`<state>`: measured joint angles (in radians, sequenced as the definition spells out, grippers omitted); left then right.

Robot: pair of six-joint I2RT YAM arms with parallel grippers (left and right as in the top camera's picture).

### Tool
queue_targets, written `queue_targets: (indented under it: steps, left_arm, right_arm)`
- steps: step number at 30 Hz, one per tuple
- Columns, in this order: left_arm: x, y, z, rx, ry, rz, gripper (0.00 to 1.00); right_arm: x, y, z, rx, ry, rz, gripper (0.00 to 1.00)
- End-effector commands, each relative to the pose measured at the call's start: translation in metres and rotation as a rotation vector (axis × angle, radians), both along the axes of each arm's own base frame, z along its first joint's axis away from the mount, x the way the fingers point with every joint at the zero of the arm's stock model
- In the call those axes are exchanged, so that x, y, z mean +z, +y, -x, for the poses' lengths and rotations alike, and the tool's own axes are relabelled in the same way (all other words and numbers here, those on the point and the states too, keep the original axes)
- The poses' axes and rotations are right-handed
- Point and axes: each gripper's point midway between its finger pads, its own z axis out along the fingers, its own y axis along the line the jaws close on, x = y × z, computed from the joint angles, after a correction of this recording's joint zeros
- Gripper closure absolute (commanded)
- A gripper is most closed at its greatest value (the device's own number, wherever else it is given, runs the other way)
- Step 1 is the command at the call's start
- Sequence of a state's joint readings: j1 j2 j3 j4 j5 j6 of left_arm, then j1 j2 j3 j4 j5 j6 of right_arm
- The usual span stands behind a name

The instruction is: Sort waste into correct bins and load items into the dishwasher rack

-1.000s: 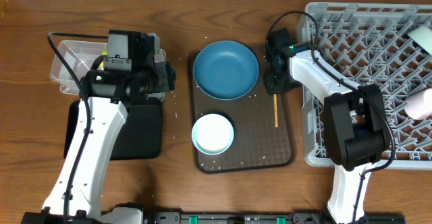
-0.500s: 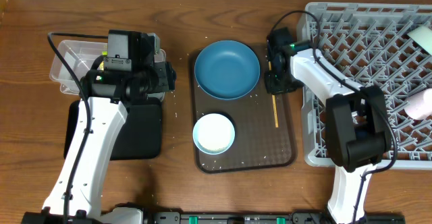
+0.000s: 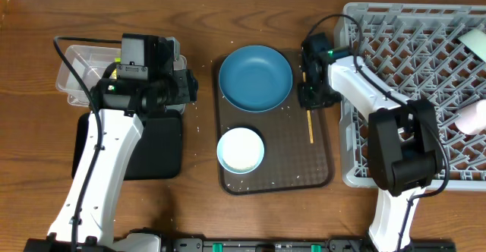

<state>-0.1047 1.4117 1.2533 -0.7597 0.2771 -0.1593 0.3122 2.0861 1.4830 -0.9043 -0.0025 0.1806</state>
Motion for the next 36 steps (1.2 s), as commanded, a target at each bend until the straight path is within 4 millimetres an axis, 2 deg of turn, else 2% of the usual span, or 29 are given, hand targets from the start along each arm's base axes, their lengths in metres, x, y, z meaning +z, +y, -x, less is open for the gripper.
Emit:
queue_targets:
  steps: [1,4,8,15,18,22,27,32,36]
  left_arm:
    - [-0.004,0.003,0.0,0.005,0.011,-0.012,0.46]
    - [-0.004,0.003,0.0,0.005,0.011,-0.012,0.46]
    - [-0.004,0.003,0.0,0.005,0.011,-0.012,0.46]
    - [-0.004,0.003,0.0,0.005,0.011,-0.012,0.46]
    - [-0.004,0.003,0.0,0.005,0.011,-0.012,0.46]
    - [-0.004,0.003,0.0,0.005,0.01,-0.012,0.46]
    - [-0.004,0.003,0.0,0.005,0.011,-0.012,0.46]
    - [-0.004,0.003,0.0,0.005,0.011,-0.012,0.46]
    - [-0.004,0.003,0.0,0.005,0.01,-0.012,0.46]
  right_arm:
    - [-0.004,0.01,0.014,0.006,0.006,-0.006,0.76]
    - [-0.013,0.01,0.021,-0.009,0.018,0.0,0.79]
    - [-0.016,0.01,0.022,-0.025,0.017,0.0,0.99]
    - [-0.015,0.011,0.019,-0.064,0.005,-0.009,0.99]
    - [-0.008,0.014,0.015,-0.062,-0.008,-0.025,0.99]
    - [0.021,0.018,0.003,-0.009,-0.07,-0.043,0.99]
    - [0.082,0.007,-0.018,-0.012,-0.214,-0.085,0.99]
    - [0.131,-0.028,-0.02,-0.055,-0.311,-0.094,0.99]
    - [0.148,-0.064,-0.014,-0.108,-0.323,-0.075,0.99]
